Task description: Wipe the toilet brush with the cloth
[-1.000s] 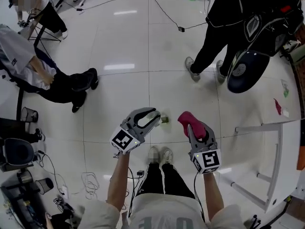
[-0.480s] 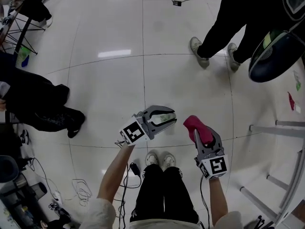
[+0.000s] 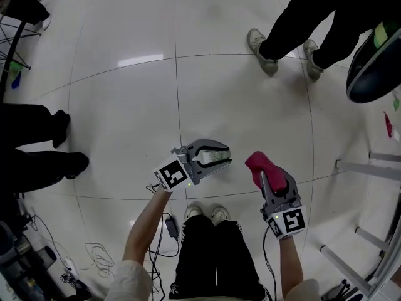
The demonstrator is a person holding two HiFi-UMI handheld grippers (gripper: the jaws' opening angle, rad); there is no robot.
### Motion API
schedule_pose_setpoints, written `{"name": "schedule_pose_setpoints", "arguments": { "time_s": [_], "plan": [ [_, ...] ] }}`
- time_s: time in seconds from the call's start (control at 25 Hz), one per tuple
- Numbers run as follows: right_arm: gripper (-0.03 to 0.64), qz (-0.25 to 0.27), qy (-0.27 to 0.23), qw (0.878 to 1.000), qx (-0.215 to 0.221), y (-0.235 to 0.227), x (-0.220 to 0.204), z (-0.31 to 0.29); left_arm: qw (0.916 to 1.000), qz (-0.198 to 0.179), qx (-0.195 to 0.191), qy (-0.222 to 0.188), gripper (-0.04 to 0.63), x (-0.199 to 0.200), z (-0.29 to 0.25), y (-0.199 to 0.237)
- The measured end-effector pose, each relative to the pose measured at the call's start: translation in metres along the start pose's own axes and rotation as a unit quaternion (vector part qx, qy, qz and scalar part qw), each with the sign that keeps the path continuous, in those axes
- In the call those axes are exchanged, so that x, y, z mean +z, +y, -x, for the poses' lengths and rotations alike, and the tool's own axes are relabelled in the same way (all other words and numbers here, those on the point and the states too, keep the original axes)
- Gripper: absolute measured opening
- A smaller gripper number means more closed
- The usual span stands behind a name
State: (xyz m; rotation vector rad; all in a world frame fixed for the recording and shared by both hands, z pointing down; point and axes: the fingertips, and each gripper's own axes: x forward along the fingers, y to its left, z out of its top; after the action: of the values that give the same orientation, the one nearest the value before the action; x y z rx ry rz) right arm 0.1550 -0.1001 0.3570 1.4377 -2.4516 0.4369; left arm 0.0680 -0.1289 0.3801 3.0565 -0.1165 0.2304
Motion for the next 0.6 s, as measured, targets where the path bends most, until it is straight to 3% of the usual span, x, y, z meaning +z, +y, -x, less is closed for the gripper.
{"name": "schedule_pose_setpoints", "arguments": {
  "time_s": [0.24,0.4,0.6],
  "plan": [
    [0.069,0.001,-0.009,1.0,0.005,-0.001,-0.016,-0.011,0.9966,-0.025,-0.03,0.072,0.112,-0.058,-0.013,-0.018],
    [0.069,0.005,-0.01,1.0,0.002,-0.002,-0.019,-0.007,0.9984,-0.004,-0.005,0.056,0.112,-0.062,-0.016,-0.012],
    [0.069,-0.005,-0.014,1.0,-0.004,0.0,-0.001,0.004,0.9984,0.026,0.043,0.025,0.115,-0.025,0.002,-0.002]
  ]
}}
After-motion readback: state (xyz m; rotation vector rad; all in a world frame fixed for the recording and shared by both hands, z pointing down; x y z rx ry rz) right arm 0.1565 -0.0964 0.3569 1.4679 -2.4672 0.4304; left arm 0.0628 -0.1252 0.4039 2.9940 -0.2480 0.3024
